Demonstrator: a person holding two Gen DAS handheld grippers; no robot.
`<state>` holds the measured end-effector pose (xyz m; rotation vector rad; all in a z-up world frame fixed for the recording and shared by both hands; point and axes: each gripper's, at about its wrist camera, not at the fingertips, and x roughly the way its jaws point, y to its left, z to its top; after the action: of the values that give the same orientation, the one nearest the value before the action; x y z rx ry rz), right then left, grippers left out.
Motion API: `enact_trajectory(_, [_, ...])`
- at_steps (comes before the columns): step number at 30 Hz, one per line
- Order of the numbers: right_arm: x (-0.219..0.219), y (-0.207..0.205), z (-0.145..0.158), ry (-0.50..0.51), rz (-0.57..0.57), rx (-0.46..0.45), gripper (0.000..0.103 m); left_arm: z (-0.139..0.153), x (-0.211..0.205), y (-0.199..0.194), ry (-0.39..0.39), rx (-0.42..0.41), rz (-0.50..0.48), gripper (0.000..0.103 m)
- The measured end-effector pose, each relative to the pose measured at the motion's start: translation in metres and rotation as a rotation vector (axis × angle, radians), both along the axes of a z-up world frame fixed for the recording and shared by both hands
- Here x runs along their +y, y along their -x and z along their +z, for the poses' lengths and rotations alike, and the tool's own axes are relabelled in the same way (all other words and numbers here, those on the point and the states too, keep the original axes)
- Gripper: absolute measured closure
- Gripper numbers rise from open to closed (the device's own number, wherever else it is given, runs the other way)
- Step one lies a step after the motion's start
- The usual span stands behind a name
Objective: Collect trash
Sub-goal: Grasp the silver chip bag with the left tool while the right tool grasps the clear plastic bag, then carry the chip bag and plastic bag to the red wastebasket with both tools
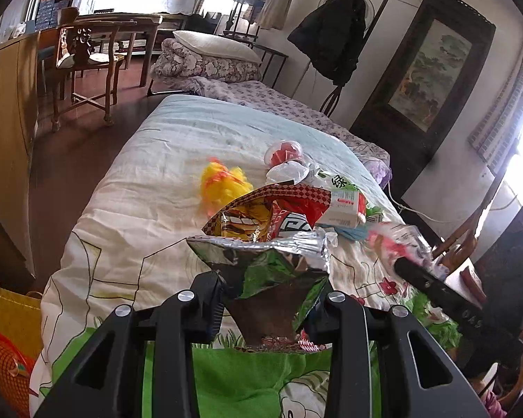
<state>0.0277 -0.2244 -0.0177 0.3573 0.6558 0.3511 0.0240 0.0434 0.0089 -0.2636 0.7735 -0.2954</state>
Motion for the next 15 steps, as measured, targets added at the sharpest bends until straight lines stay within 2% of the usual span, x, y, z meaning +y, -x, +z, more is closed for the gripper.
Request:
enact_trajectory(10, [-0.0081,0.0085,0.0111,-0.036,-0.028,-0.079,0.073,0.003,-0.0015,0.0055,-0.011,-0.025,-0.015,0.068])
enact_trajectory(15, [-0.0078,0.0071,0.0101,-0.034,-0.019,-0.065,0.073,0.0029,-0.0003,0.0076,-0.002,-0.021,-0.019,0.068])
